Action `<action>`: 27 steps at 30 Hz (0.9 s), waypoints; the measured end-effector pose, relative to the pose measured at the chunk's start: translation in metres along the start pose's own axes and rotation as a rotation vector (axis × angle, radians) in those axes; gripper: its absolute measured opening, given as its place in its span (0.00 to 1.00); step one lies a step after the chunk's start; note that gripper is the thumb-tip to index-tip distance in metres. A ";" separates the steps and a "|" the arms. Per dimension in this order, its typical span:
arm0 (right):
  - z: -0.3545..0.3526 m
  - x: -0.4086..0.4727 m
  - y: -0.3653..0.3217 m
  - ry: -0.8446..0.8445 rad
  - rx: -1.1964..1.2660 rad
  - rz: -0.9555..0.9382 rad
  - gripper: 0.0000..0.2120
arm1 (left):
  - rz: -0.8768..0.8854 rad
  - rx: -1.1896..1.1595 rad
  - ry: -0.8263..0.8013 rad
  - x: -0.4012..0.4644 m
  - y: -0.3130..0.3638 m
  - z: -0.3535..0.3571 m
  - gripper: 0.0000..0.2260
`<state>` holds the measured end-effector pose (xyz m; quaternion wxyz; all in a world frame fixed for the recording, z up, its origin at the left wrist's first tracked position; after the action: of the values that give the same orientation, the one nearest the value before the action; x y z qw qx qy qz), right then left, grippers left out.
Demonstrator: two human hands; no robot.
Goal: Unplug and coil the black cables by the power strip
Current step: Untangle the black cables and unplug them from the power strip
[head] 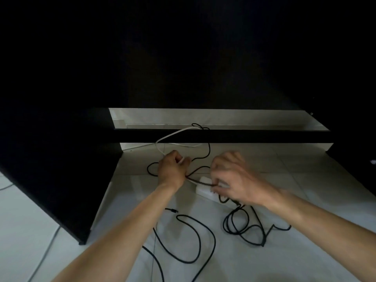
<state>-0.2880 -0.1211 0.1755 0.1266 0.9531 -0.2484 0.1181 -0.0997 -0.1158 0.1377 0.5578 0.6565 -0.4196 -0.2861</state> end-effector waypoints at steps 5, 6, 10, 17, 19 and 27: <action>0.045 -0.020 -0.035 -0.441 0.439 0.231 0.14 | -0.230 -0.451 -0.119 -0.011 0.006 0.020 0.14; 0.055 -0.023 -0.035 -0.444 0.523 0.311 0.13 | -0.274 -0.552 -0.154 -0.016 0.007 0.026 0.14; 0.072 -0.030 -0.030 -0.380 0.948 0.678 0.12 | -0.358 -0.783 -0.265 -0.019 0.007 0.031 0.12; 0.062 -0.018 -0.016 -0.114 0.974 0.810 0.10 | -0.290 -0.199 -0.389 -0.031 -0.014 0.022 0.16; 0.063 -0.015 -0.017 -0.057 1.004 0.829 0.12 | -0.348 -0.127 -0.453 -0.035 -0.021 0.024 0.14; 0.065 -0.014 -0.017 -0.055 1.158 0.938 0.10 | -0.594 -0.243 -0.472 -0.042 -0.034 0.023 0.14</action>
<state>-0.2811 -0.1200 0.1076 -0.4655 0.6638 -0.5303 0.2479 -0.1311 -0.0900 0.0958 0.4126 0.5949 -0.2912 -0.6254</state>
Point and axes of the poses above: each hand's wrist, its own x-axis towards the middle knuckle, its own z-axis out of the palm, y = z × x, the point moved 4 cm from there along x, towards the middle knuckle, and after that the axes turned 13 degrees about -x, right-handed, at the moved point
